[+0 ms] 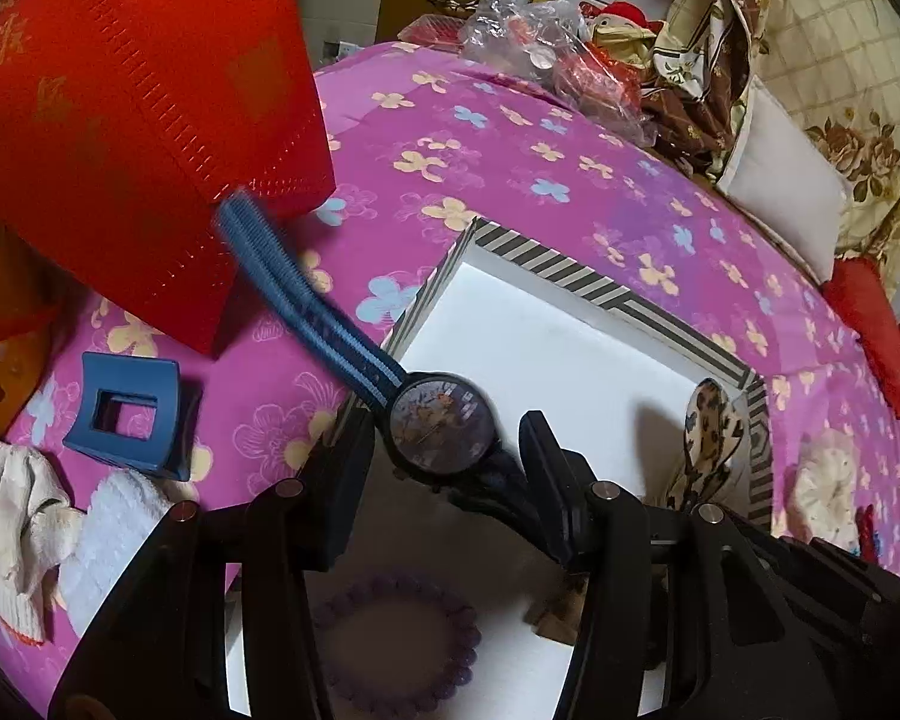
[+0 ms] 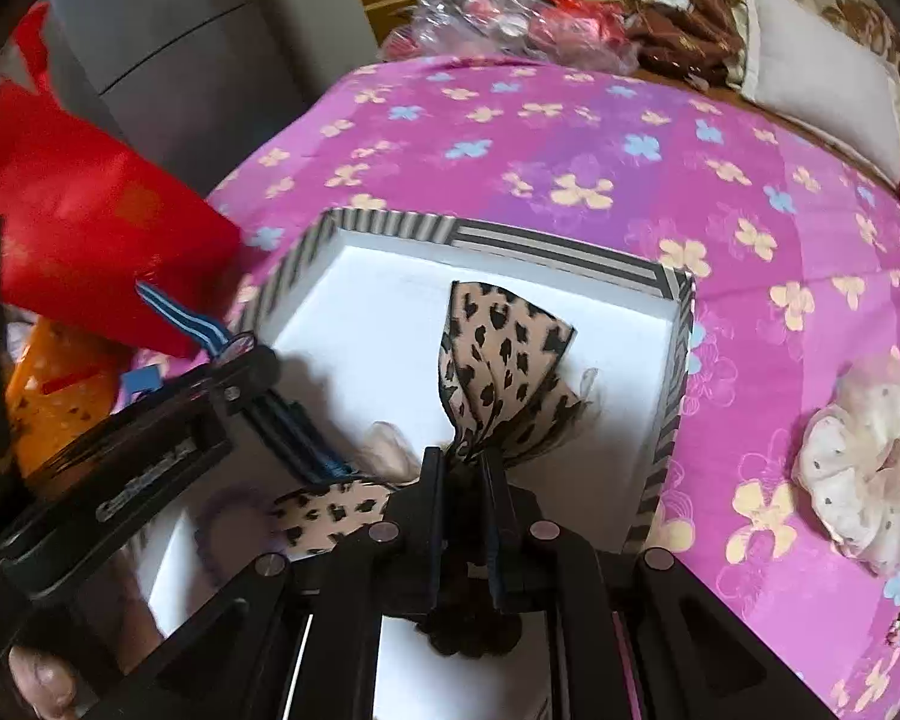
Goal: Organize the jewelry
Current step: 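Carry the watch and scrunchie into the white box and open both tools, then withdraw both tools from the box back toward the remaining jewelry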
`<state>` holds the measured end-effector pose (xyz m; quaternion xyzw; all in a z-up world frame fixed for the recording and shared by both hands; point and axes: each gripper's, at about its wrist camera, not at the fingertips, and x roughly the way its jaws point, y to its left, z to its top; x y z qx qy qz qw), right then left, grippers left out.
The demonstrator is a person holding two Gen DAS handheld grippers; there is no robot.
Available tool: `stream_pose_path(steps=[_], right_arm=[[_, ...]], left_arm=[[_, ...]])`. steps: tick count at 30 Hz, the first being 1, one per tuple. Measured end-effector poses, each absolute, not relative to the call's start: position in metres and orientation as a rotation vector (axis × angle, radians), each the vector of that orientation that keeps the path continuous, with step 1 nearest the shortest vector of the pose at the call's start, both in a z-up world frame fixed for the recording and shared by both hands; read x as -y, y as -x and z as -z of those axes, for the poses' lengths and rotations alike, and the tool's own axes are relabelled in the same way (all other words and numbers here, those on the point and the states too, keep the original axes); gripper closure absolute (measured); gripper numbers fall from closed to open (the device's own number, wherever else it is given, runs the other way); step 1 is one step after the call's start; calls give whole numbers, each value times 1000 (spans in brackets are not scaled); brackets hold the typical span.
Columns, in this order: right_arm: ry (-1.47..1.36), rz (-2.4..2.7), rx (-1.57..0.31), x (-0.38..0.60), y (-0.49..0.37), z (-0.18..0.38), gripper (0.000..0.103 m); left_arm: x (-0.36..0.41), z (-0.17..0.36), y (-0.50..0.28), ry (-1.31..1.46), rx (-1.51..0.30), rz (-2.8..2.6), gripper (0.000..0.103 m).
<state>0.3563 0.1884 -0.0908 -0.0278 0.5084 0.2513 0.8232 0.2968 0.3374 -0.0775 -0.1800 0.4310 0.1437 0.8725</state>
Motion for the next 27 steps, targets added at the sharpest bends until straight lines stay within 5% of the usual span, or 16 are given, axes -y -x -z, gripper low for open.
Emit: stream_pose_path(steps=[5, 9, 27], right_arm=[[40, -505, -1094, -180, -360, 95, 85], [20, -494, -1052, -170, -356, 88, 55], [-42, -406, -1015, -64, -298, 65, 55]], left_arm=[[-333, 74, -298, 386, -894, -248, 53], [-332, 71, -297, 401, -890, -226, 53], [-282, 23, -255, 269, -775, -242, 47]])
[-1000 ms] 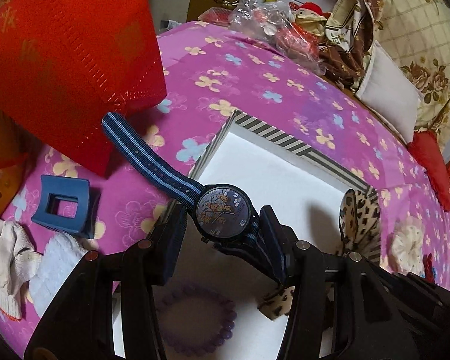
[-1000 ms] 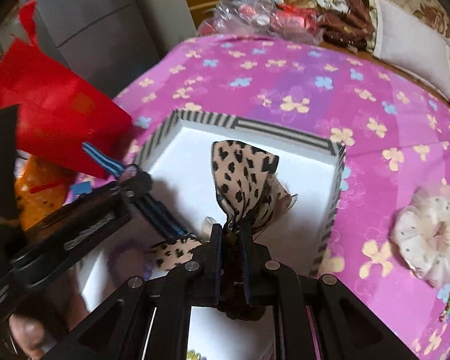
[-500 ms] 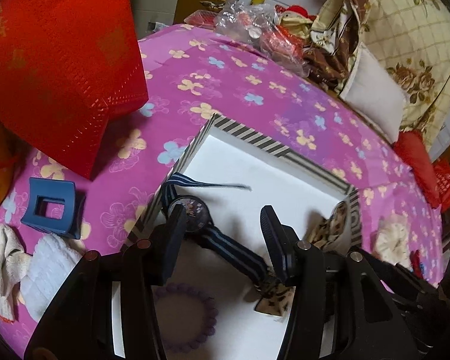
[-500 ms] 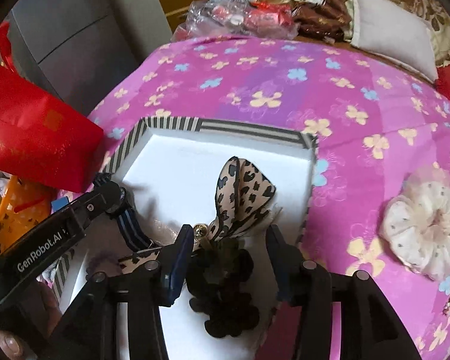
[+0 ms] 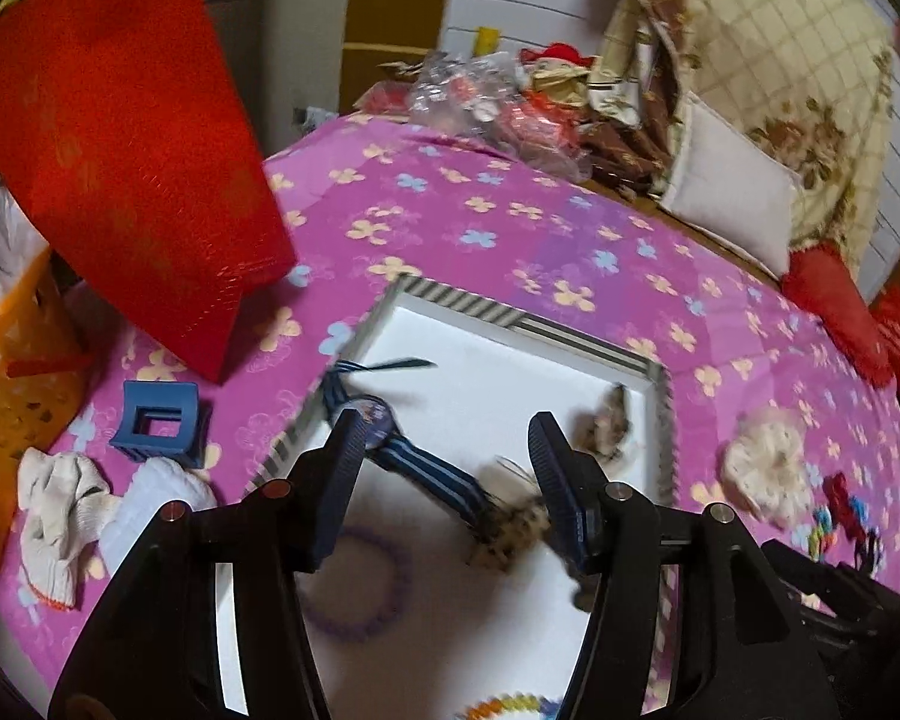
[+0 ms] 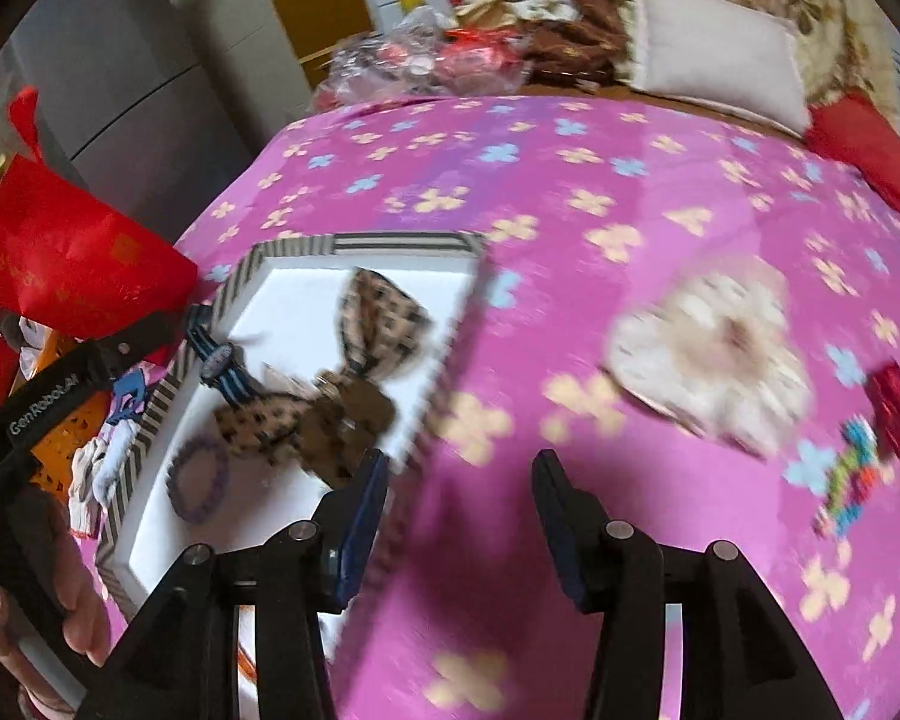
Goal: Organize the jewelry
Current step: 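Withdraw both tools from the box back toward the remaining jewelry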
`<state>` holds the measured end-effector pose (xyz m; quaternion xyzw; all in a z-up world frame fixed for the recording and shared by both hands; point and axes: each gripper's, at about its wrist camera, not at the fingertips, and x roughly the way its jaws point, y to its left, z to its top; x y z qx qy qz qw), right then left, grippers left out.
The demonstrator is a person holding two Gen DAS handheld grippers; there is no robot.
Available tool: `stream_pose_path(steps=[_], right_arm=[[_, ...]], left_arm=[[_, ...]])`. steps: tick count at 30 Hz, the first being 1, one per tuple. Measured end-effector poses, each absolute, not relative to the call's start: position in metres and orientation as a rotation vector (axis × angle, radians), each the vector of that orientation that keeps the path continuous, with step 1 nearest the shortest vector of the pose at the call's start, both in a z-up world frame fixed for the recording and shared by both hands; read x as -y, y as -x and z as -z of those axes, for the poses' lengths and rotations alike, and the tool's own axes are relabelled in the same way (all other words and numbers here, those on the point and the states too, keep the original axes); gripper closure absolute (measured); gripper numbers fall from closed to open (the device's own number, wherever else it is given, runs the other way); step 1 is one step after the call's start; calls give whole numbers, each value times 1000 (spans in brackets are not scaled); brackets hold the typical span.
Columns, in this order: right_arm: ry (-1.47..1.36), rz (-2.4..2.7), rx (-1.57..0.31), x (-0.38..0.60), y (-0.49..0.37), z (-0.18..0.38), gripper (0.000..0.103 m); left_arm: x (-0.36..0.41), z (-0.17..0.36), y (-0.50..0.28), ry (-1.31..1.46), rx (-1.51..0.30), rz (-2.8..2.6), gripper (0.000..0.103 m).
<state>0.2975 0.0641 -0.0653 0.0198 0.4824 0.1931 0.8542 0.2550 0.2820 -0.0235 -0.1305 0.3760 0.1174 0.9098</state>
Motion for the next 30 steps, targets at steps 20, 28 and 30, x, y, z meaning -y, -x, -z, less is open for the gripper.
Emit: stream_pose_path(steps=[20, 28, 30], right_arm=[[-191, -69, -987, 184, -246, 80, 55], [-262, 18, -970, 259, -244, 93, 55], [-280, 26, -963, 272, -245, 95, 55]], left_arm=[[-145, 35, -236, -9, -818, -75, 47], [-126, 57, -241, 42, -918, -27, 47], [-121, 62, -243, 64, -939, -13, 47]])
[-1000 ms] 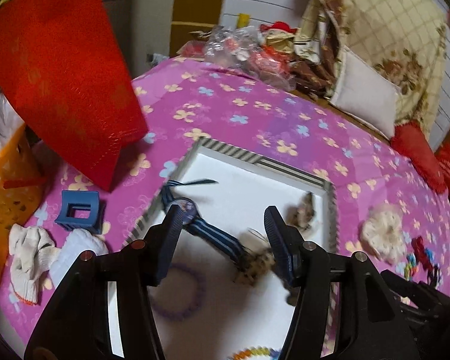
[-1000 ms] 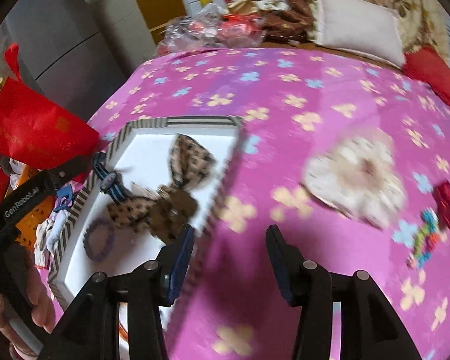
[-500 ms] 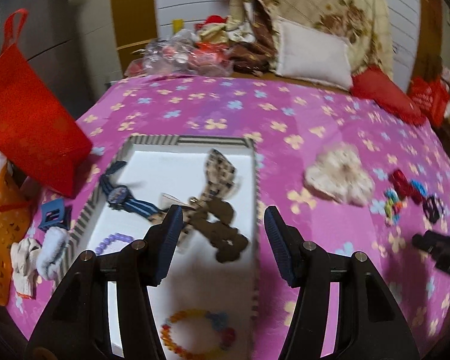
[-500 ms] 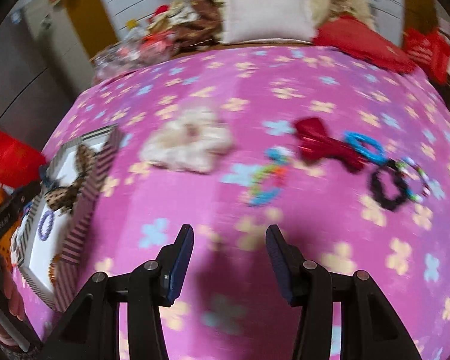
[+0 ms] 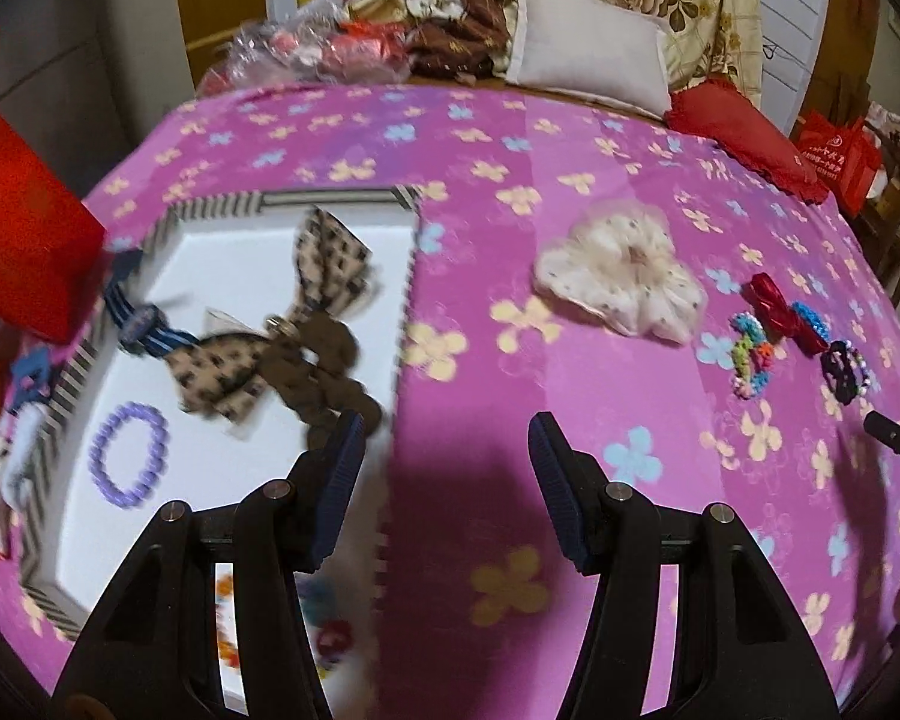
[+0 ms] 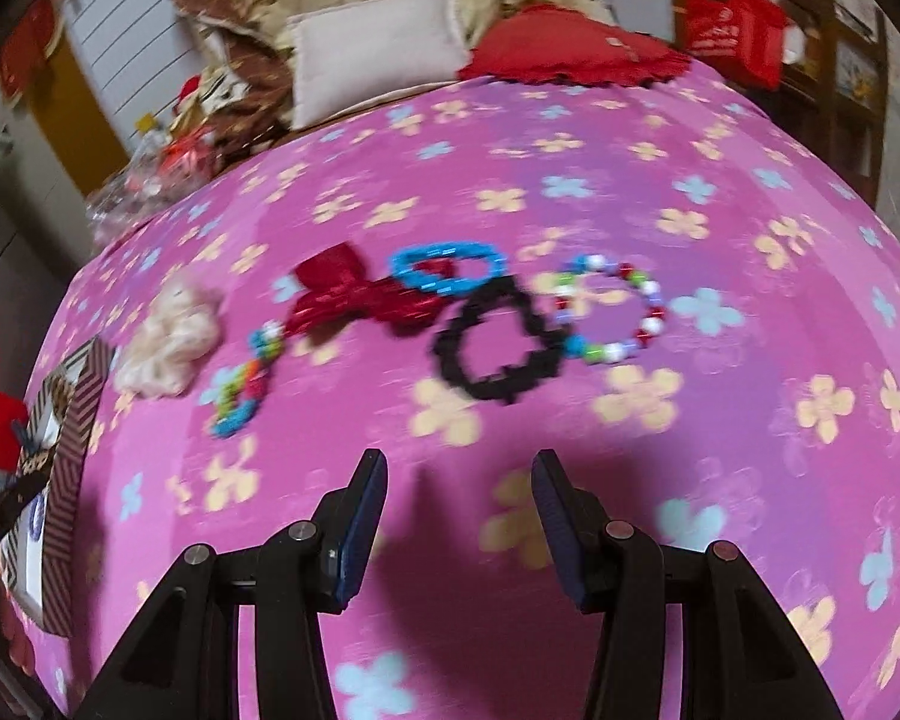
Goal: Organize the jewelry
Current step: 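Withdraw both tools from the box back toward the remaining jewelry, then grasp the white polka-dot scrunchie with left tool while right approaches the black scrunchie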
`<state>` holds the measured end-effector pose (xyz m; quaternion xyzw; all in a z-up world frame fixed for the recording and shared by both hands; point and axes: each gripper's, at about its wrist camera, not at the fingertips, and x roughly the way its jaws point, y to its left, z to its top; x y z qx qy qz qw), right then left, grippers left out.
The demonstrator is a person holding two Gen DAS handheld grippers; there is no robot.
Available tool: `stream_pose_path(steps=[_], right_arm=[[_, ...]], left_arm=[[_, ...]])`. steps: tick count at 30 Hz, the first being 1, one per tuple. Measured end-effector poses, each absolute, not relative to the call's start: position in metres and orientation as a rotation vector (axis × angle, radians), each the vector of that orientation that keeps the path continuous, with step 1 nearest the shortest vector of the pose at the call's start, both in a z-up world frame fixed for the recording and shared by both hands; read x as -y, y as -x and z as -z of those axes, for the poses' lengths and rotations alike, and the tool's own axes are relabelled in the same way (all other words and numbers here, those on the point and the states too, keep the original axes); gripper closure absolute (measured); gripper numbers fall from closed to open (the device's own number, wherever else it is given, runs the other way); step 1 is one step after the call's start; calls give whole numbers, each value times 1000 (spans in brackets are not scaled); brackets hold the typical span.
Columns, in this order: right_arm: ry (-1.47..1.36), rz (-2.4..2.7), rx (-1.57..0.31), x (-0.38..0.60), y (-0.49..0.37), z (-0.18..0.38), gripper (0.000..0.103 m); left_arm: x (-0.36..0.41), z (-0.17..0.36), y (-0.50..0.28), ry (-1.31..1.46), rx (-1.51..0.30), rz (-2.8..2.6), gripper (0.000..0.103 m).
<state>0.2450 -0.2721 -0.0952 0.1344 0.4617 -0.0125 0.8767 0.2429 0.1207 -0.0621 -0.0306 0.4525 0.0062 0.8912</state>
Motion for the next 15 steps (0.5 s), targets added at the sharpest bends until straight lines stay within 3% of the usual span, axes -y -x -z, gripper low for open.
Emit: stream_pose_path(steps=[15], right_arm=[[-270, 54, -949, 302, -291, 114, 55]], left_arm=[[-90, 87, -329, 198, -1083, 37, 47]])
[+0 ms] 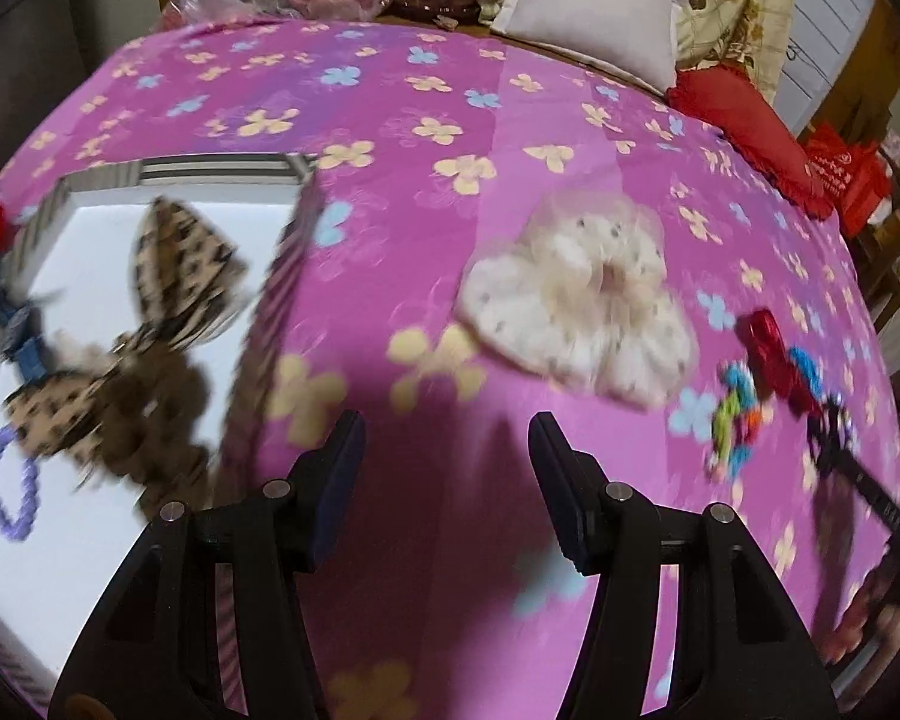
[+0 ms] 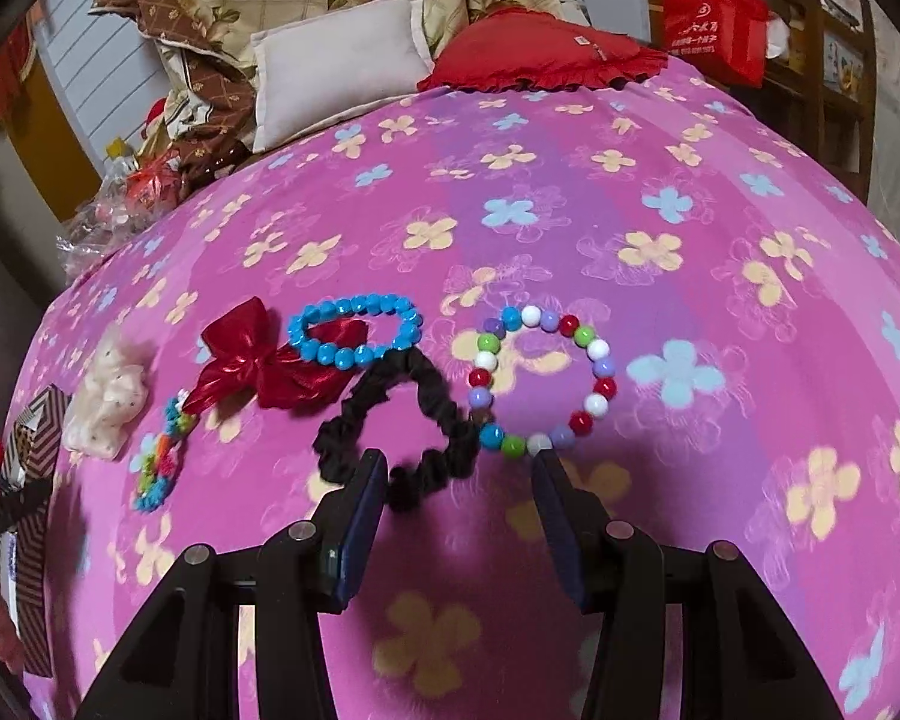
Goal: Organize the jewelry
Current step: 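Grasp the white polka-dot scrunchie with left tool while right approaches the black scrunchie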
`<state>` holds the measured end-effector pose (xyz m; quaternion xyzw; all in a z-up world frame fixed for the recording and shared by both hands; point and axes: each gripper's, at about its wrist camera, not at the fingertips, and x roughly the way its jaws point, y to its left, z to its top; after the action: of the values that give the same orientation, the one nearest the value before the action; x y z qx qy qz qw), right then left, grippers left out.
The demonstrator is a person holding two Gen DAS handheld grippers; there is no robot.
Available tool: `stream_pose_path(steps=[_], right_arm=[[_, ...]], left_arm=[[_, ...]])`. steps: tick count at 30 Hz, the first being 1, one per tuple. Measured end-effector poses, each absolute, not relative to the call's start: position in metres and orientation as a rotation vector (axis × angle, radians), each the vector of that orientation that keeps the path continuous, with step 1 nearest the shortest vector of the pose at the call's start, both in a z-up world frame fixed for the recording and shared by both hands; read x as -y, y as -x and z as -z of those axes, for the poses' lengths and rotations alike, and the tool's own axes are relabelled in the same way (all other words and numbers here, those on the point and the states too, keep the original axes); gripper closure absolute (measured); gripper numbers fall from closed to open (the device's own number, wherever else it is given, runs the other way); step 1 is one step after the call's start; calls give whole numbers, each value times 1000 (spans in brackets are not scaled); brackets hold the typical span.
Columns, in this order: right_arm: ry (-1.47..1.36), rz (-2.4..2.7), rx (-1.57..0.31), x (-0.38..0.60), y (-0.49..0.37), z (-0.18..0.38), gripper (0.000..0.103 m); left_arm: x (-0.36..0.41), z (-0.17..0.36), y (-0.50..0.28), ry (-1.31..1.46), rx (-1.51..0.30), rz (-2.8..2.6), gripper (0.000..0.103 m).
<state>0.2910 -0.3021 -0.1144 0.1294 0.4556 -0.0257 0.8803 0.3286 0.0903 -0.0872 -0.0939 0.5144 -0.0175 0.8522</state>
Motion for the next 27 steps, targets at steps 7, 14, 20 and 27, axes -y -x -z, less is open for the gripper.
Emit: stream_pose_path(steps=[7, 14, 20, 27], right_arm=[[-265, 32, -936, 295, -293, 117, 55], [-311, 36, -921, 297, -286, 117, 55], [-287, 32, -907, 292, -274, 110, 55], [-328, -6, -897, 292, -256, 104, 55]], left_arm=[[-88, 98, -380, 269, -1100, 59, 45], [-70, 99, -400, 264, -1092, 85, 41], [-54, 101, -388, 201, -1144, 121, 100], [-59, 75, -369, 221, -1114, 184, 81]])
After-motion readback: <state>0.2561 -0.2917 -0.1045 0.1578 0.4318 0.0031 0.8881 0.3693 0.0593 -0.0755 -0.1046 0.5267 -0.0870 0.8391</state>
